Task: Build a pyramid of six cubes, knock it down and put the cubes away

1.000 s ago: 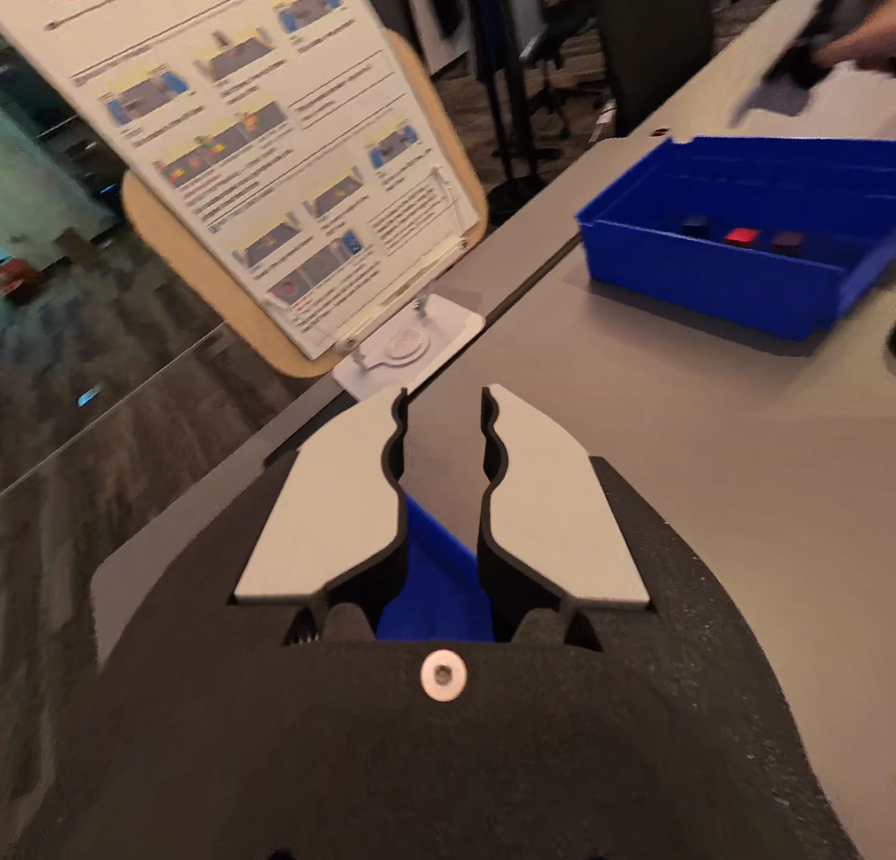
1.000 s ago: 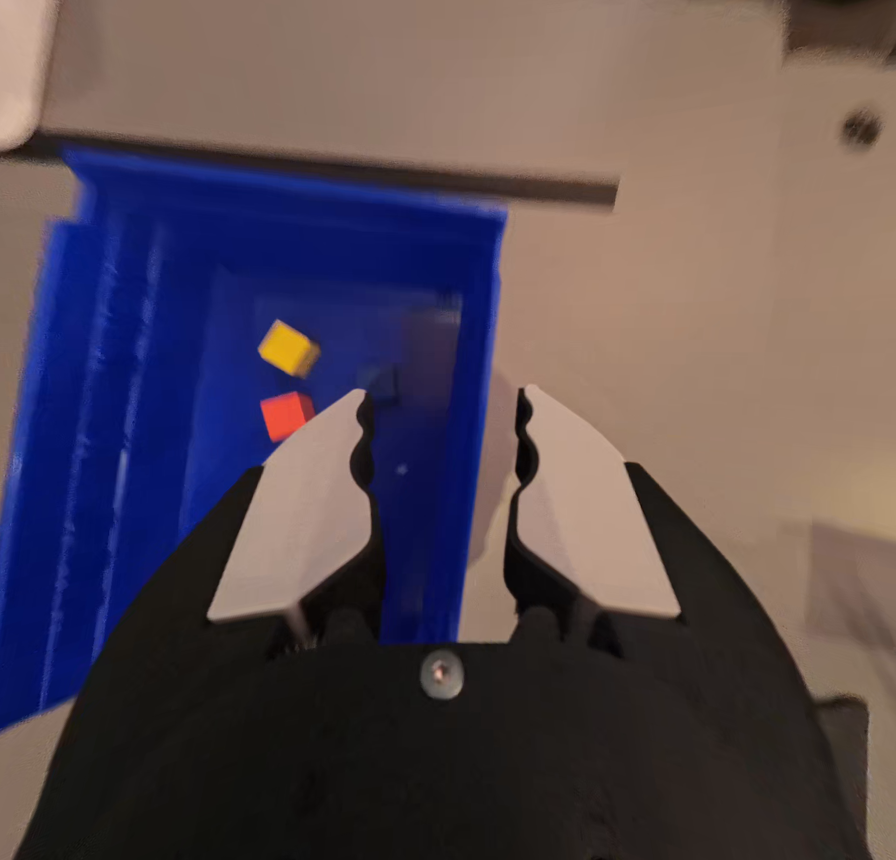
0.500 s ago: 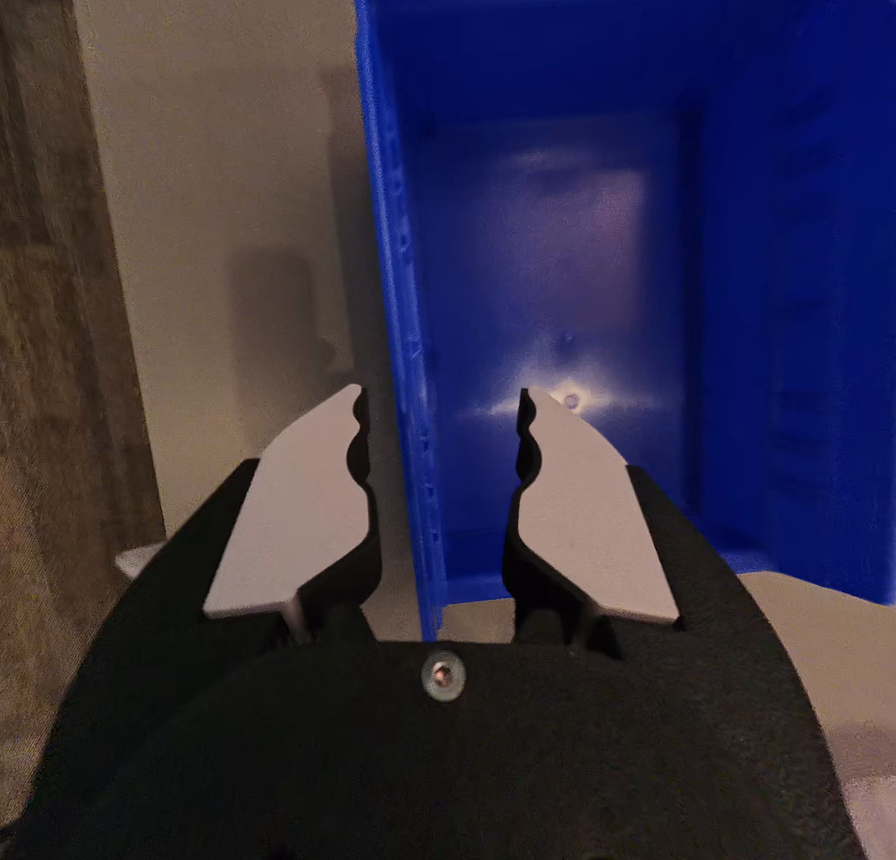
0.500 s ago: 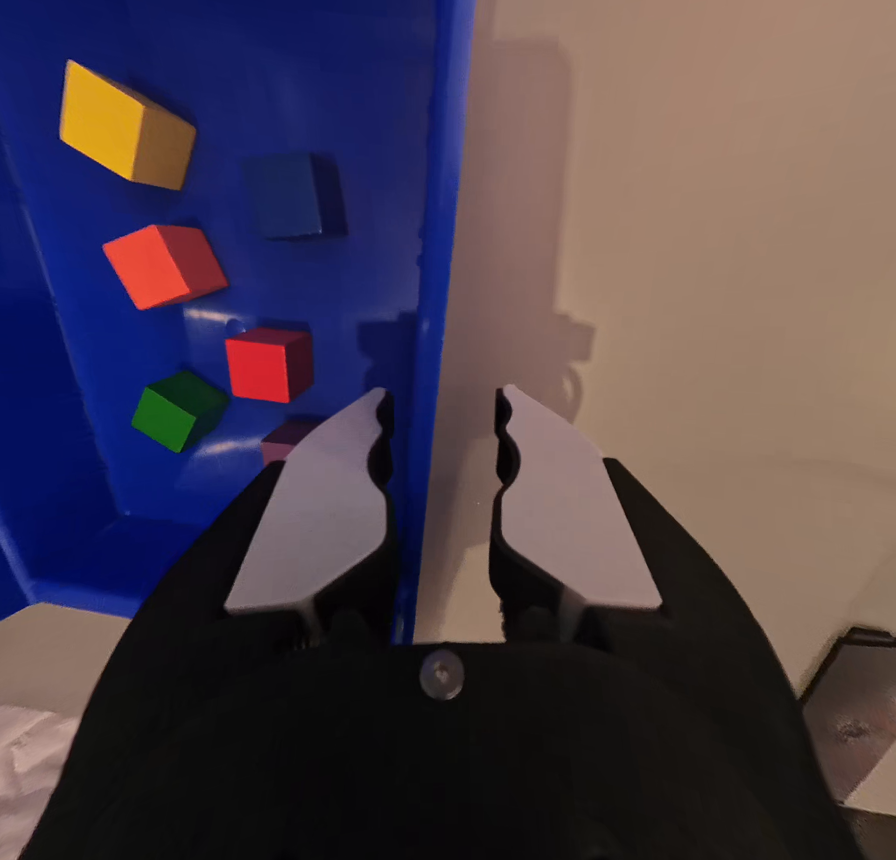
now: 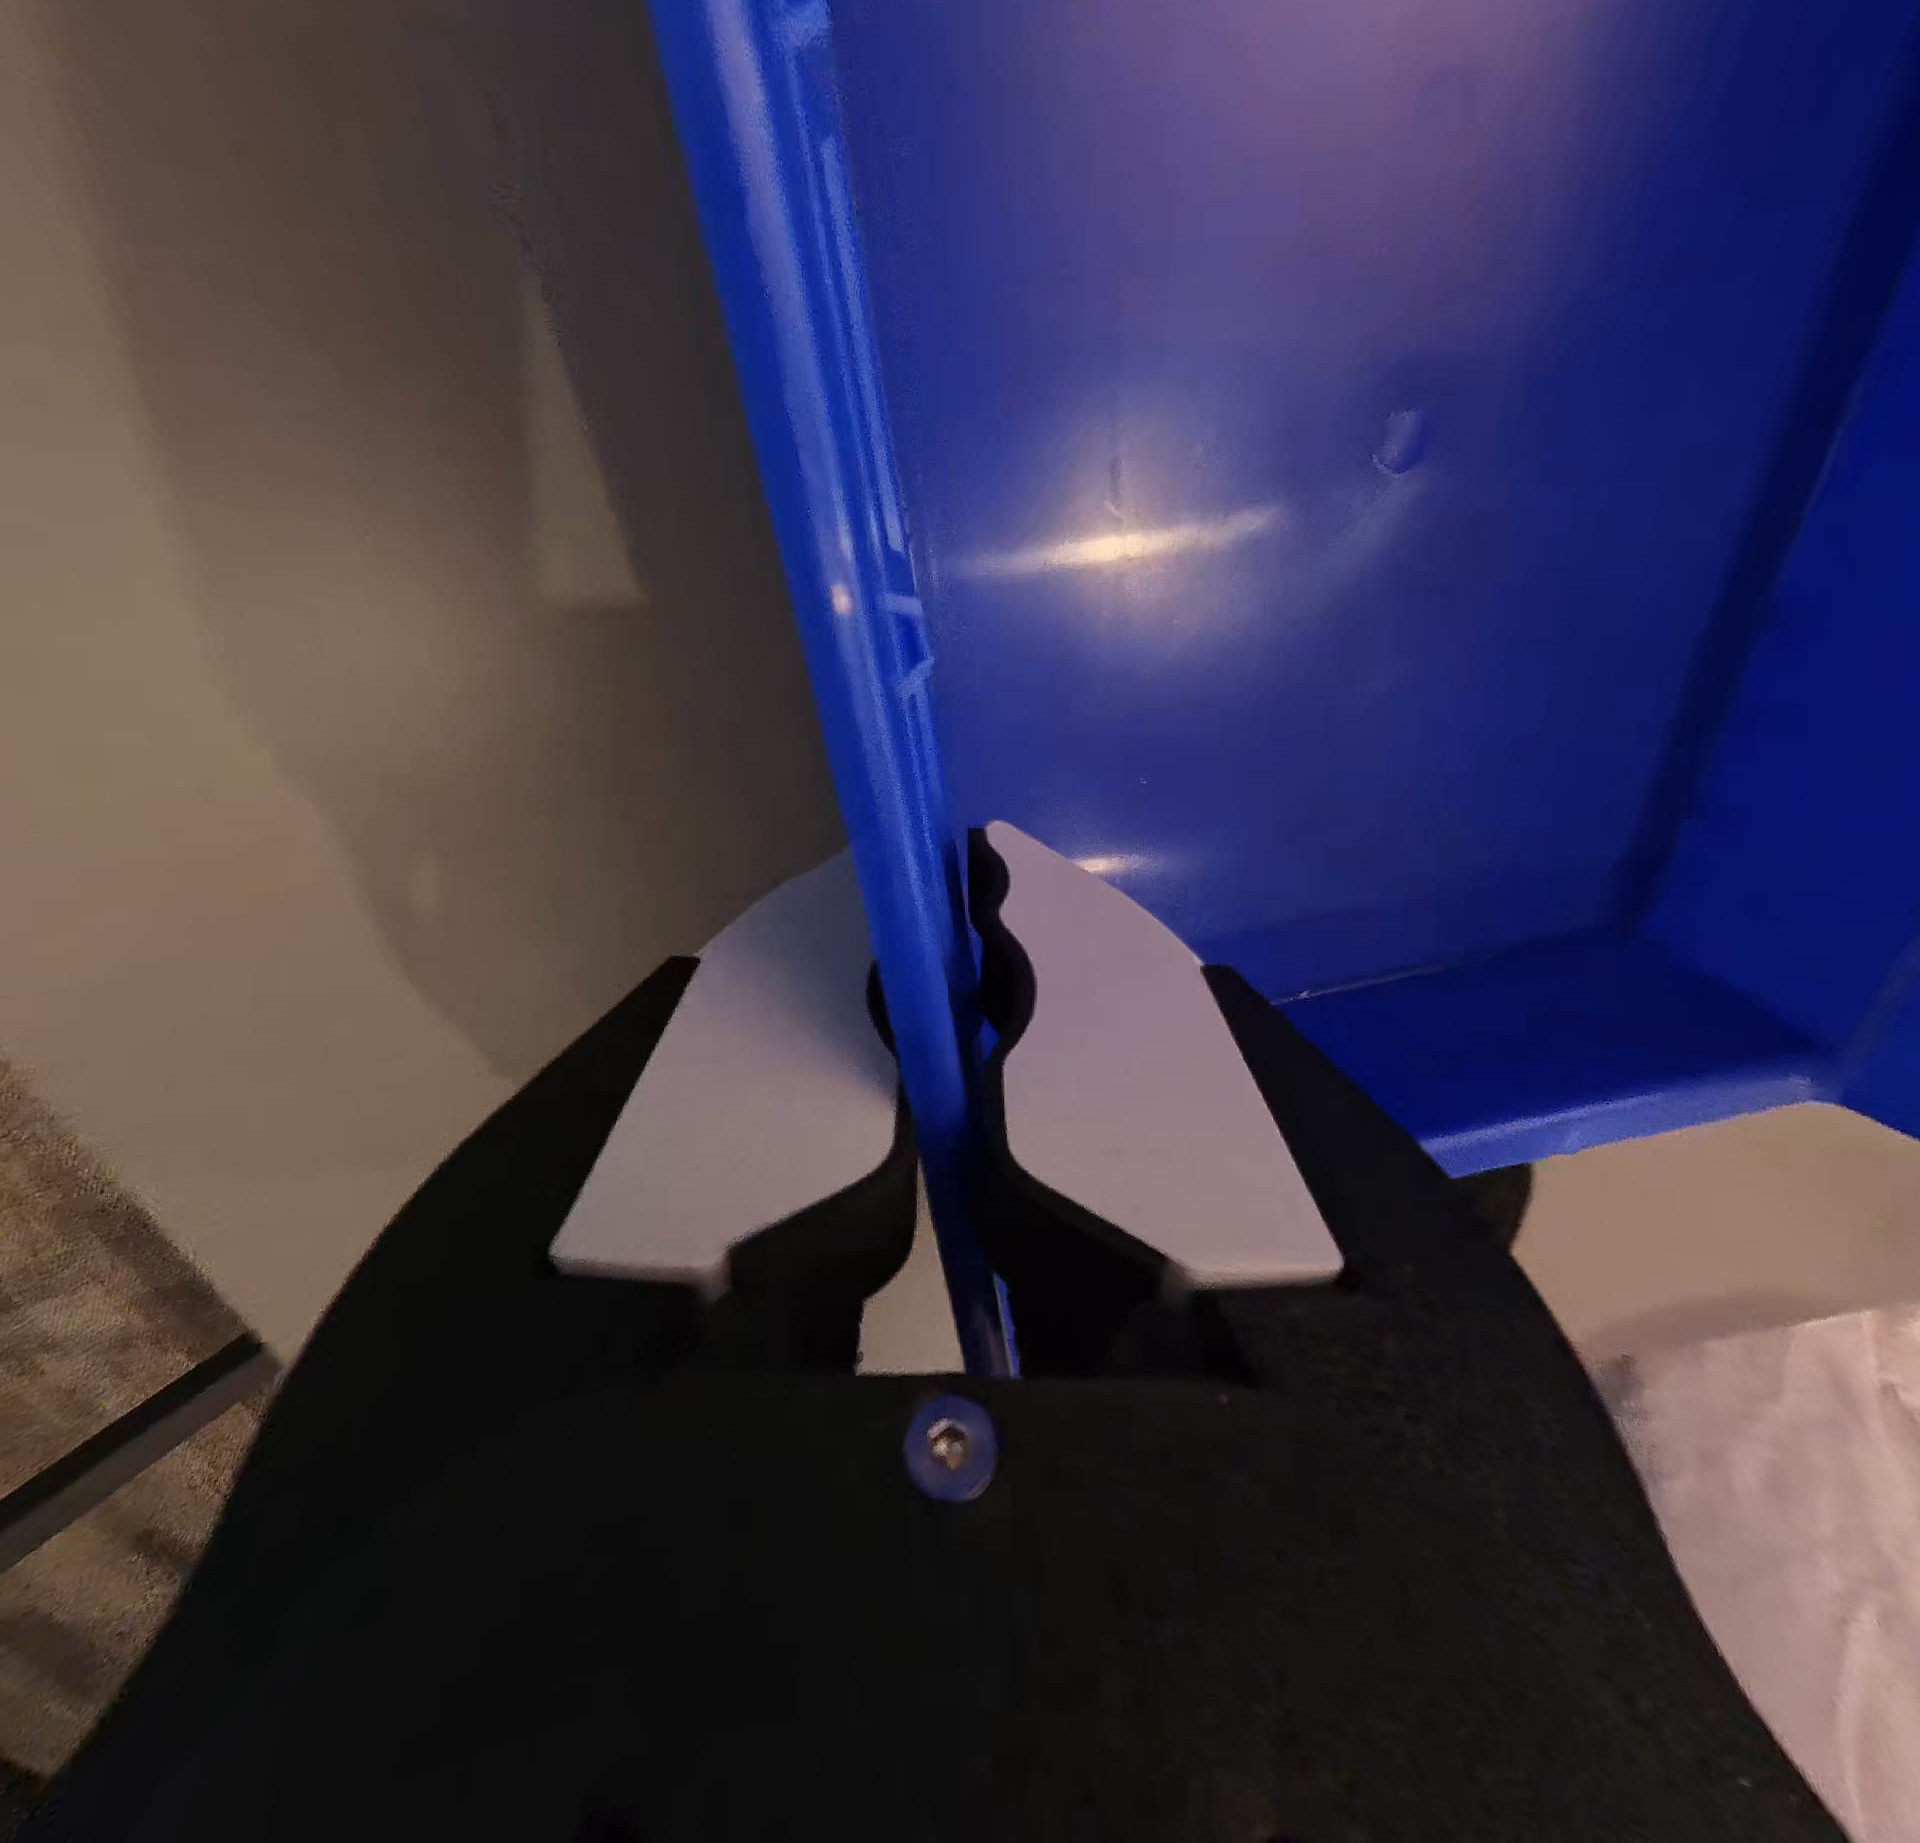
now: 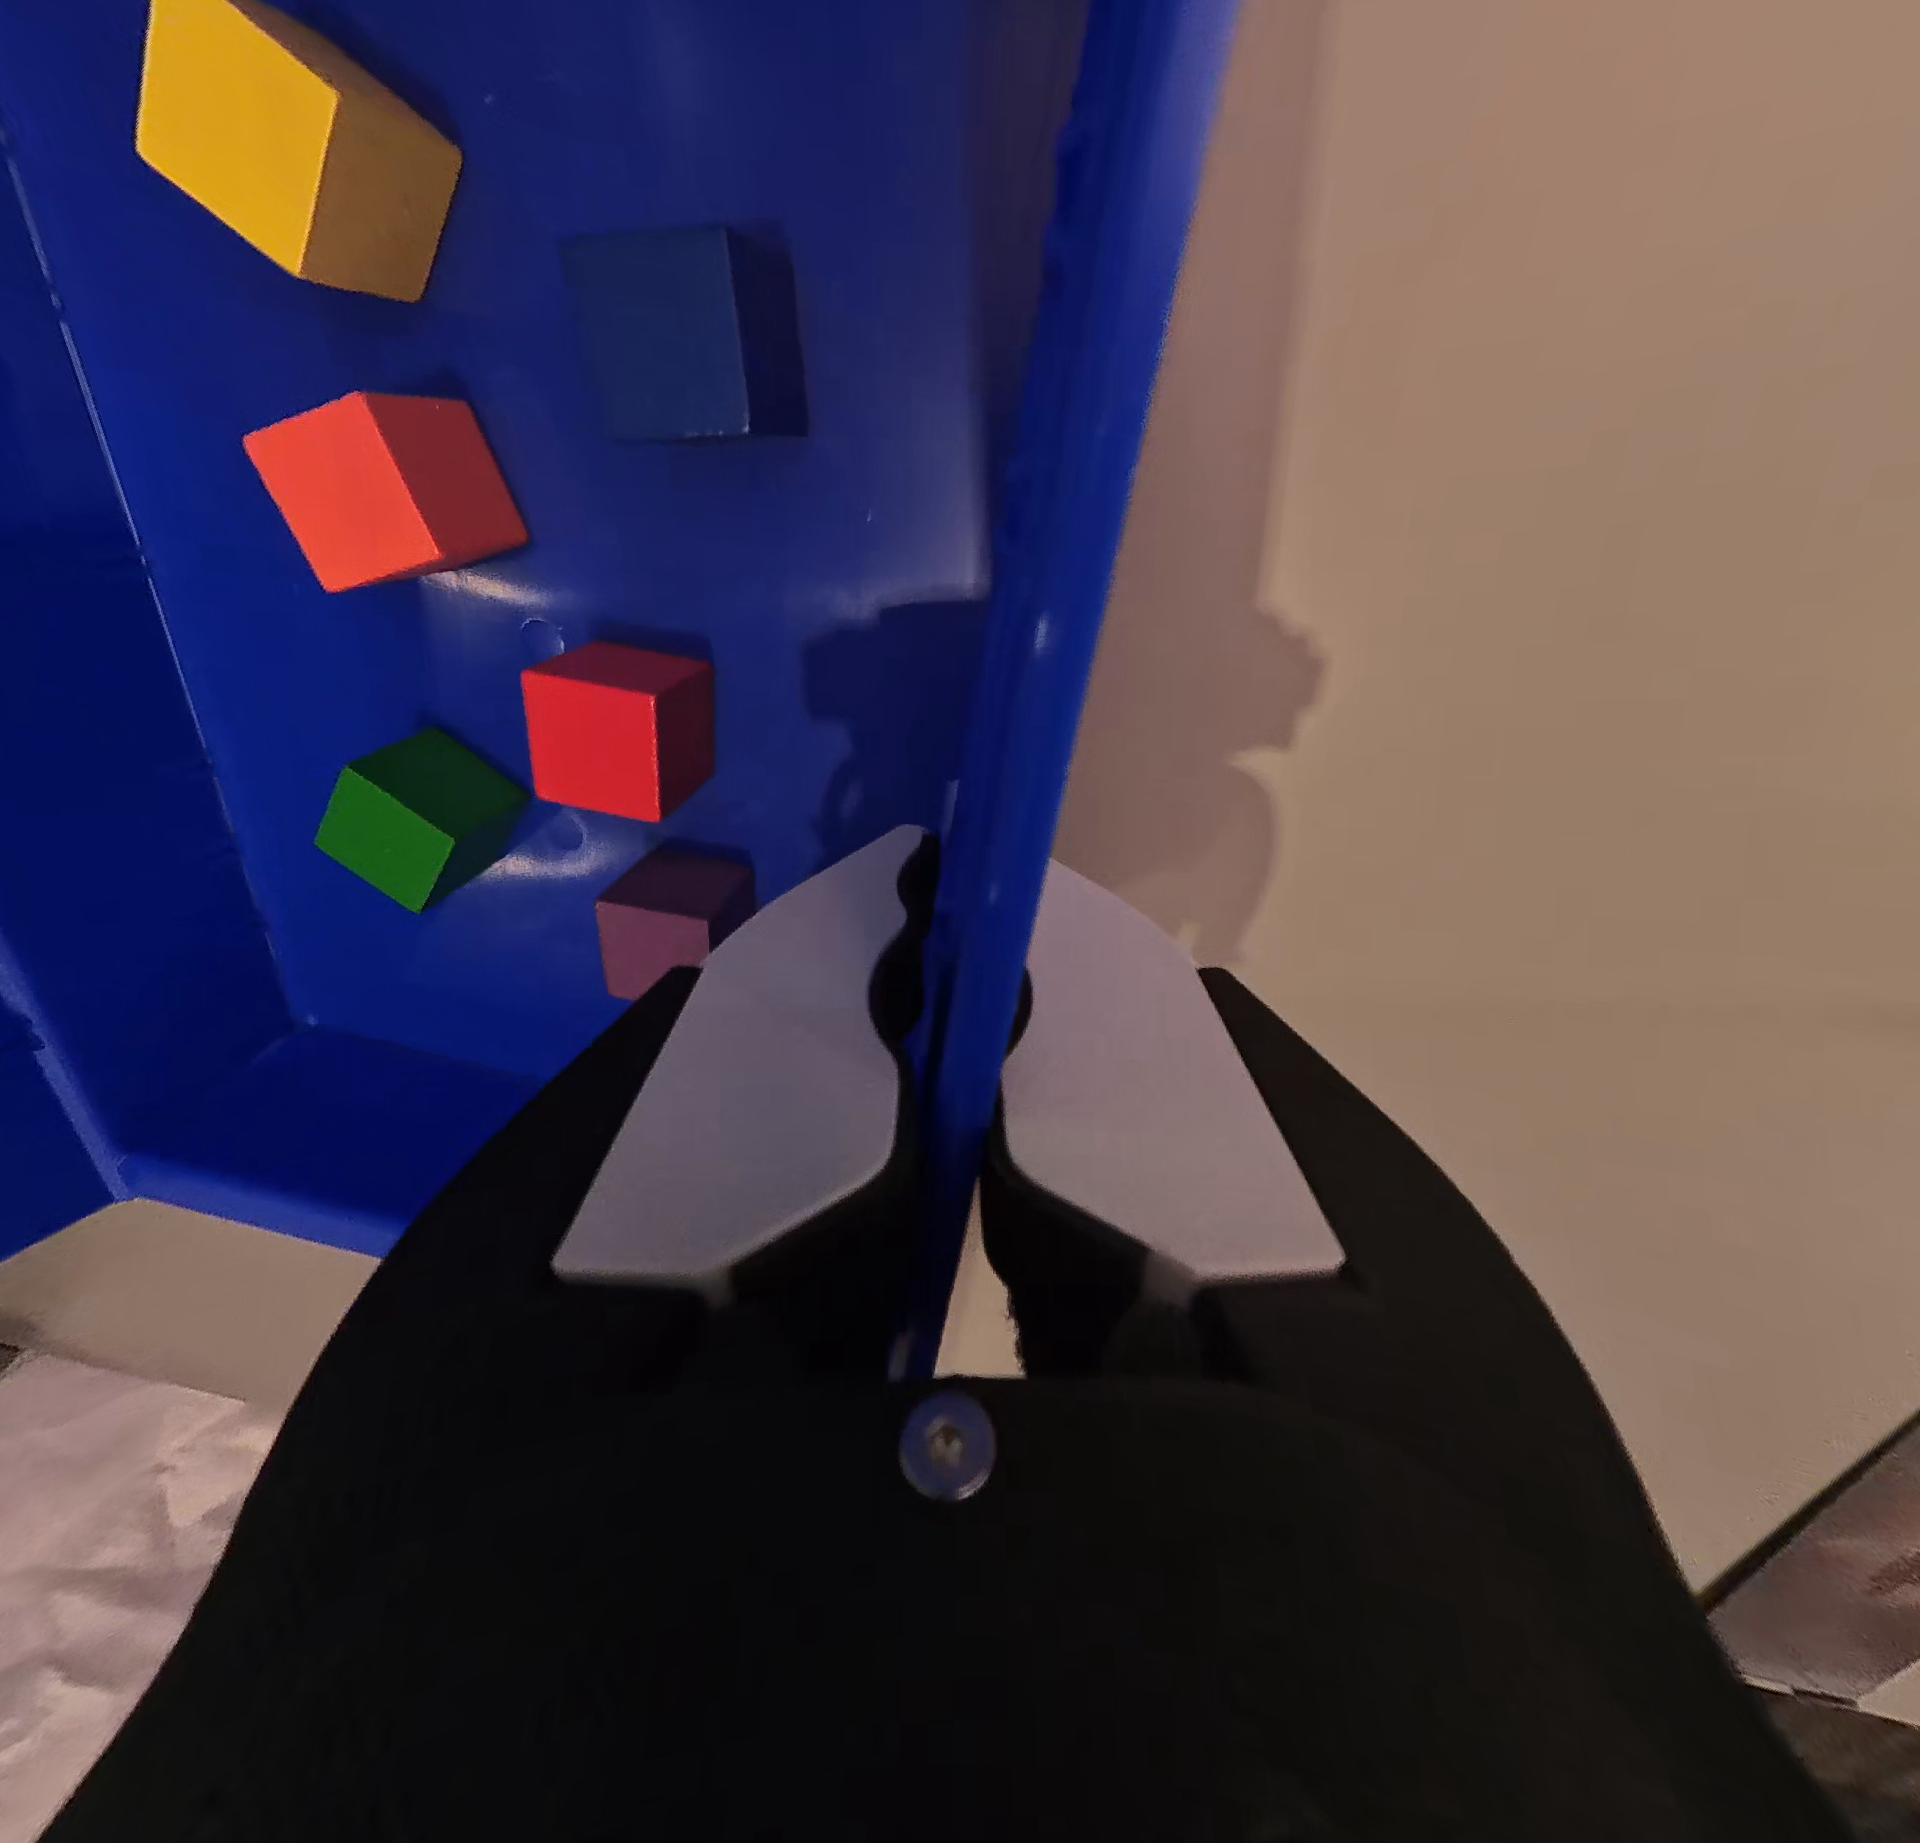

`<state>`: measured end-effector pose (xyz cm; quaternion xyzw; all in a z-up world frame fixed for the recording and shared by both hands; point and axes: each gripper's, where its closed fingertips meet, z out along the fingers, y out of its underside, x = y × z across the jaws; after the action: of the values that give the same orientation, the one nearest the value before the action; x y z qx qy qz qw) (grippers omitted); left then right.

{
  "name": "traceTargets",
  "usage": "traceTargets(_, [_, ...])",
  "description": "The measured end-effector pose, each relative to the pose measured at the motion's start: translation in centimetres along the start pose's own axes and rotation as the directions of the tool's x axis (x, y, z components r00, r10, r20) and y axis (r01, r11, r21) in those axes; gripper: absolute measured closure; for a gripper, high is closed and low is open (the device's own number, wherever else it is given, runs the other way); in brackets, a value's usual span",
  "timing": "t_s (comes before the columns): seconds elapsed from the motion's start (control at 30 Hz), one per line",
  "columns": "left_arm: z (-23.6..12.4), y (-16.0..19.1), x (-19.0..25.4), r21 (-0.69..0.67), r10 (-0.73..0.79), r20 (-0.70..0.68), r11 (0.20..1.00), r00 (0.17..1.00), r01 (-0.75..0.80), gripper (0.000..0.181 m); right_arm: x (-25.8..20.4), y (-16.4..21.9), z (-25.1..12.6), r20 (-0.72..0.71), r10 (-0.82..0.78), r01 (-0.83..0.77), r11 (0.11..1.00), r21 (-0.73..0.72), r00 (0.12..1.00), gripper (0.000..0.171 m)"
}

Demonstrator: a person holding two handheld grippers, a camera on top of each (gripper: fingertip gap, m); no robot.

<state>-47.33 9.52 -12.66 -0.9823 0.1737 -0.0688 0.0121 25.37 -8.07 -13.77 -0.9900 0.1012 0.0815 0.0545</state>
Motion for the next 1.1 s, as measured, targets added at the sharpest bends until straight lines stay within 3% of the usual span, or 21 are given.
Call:
traceTargets(0.2, [0.8,-0.5,5.5,-0.014,0.072,-0.015,0.997,0.997,-0.073,0.173,-6.3,-0.5,1.0,0.027,-0.059,0.06,0.998,-0.024,0.998,0.162])
traceTargets(0.4, [1.8,-0.9,12.2,0.022,0.079,-0.017,0.997,0.997,-0.078,0.173,-13.2,-2.2,2.2,0.158,-0.039,0.044,0.999,-0.024,0.987,0.146])
traceTargets(0.57, [2.5,-1.5,17.1,0.052,0.13,-0.033,0.99,0.991,-0.128,0.17,-12.9,-1.8,3.0,0.029,-0.085,0.089,0.985,-0.145,0.996,0.163])
traceTargets(0.7, [2.5,-2.1,19.8,0.107,0.161,-0.101,0.983,0.982,-0.15,0.161,-12.8,-1.9,3.0,0.018,-0.08,0.082,0.983,-0.163,0.997,0.164])
traceTargets(0.83, [-0.9,-3.8,20.6,0.3,0.209,-0.161,0.942,0.965,-0.154,0.158,-12.5,-1.8,2.9,0.03,-0.088,0.091,0.985,-0.148,0.996,0.164])
traceTargets(0.97, [-7.9,-4.1,20.1,0.504,0.271,-0.235,0.855,0.934,-0.121,0.152,-11.5,-1.2,2.5,0.046,-0.089,0.096,0.981,-0.168,0.995,0.164])
traceTargets(1.1, [-13.6,-2.8,17.0,0.606,0.305,-0.177,0.783,0.936,-0.141,0.152,-10.4,0.0,0.8,0.084,-0.075,0.09,0.974,-0.205,0.994,0.164])
